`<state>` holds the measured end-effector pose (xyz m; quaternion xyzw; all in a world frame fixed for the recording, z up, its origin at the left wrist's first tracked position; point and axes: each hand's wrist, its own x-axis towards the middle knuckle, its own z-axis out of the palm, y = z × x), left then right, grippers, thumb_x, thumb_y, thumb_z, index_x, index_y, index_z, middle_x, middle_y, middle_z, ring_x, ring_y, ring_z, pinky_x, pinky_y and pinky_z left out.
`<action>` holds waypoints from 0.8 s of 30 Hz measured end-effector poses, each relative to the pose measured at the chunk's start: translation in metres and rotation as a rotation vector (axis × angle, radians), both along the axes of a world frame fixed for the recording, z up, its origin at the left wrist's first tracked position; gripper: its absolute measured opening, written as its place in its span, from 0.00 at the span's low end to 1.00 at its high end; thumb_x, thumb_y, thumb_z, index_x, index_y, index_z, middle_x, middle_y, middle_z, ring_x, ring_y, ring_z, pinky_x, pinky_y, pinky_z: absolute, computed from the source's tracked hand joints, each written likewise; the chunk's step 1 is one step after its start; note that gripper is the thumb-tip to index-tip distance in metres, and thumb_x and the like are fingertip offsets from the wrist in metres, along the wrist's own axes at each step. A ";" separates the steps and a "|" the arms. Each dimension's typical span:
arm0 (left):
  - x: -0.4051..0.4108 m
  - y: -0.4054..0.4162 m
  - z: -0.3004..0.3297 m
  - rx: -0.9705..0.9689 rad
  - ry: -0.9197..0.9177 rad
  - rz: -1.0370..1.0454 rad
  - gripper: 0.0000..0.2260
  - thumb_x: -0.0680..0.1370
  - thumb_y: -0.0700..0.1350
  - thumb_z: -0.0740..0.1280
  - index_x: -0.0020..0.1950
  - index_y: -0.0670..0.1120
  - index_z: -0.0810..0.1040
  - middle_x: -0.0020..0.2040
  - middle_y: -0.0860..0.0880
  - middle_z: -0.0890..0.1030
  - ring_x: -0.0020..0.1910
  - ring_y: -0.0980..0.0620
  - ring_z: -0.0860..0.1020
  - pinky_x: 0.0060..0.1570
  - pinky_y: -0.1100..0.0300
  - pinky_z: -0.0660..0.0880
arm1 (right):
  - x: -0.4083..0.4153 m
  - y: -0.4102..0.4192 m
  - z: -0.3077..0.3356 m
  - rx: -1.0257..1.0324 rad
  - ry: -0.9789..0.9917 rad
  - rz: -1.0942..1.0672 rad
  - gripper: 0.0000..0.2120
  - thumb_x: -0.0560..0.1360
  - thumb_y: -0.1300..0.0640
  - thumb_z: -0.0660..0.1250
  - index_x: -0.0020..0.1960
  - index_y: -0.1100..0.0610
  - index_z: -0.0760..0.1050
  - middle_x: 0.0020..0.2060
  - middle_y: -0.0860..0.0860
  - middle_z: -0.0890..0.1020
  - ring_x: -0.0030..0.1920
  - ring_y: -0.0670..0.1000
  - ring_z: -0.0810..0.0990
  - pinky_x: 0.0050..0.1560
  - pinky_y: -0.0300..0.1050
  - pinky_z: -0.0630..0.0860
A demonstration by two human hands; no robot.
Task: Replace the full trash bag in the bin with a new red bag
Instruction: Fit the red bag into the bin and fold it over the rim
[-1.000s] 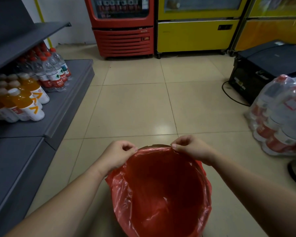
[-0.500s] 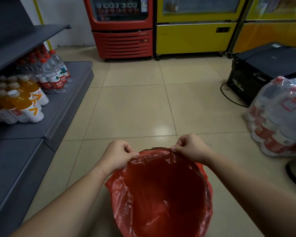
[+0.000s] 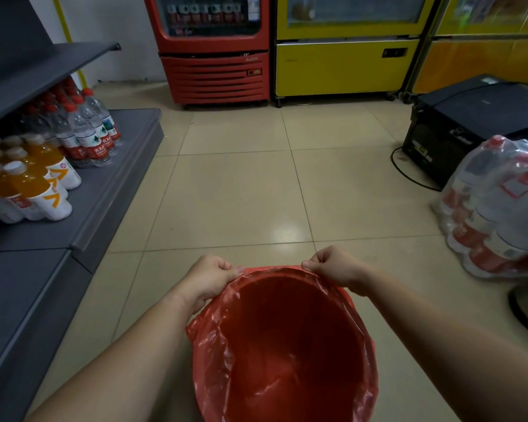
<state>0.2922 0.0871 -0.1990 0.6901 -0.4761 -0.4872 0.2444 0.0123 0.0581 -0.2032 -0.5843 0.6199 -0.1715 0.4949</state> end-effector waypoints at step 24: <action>0.065 0.102 0.011 0.257 0.091 -0.031 0.11 0.74 0.54 0.74 0.39 0.49 0.78 0.36 0.50 0.83 0.39 0.53 0.80 0.44 0.54 0.71 | -0.054 0.102 0.005 0.138 -0.165 -0.188 0.17 0.77 0.59 0.68 0.30 0.53 0.73 0.25 0.46 0.74 0.27 0.43 0.69 0.28 0.36 0.64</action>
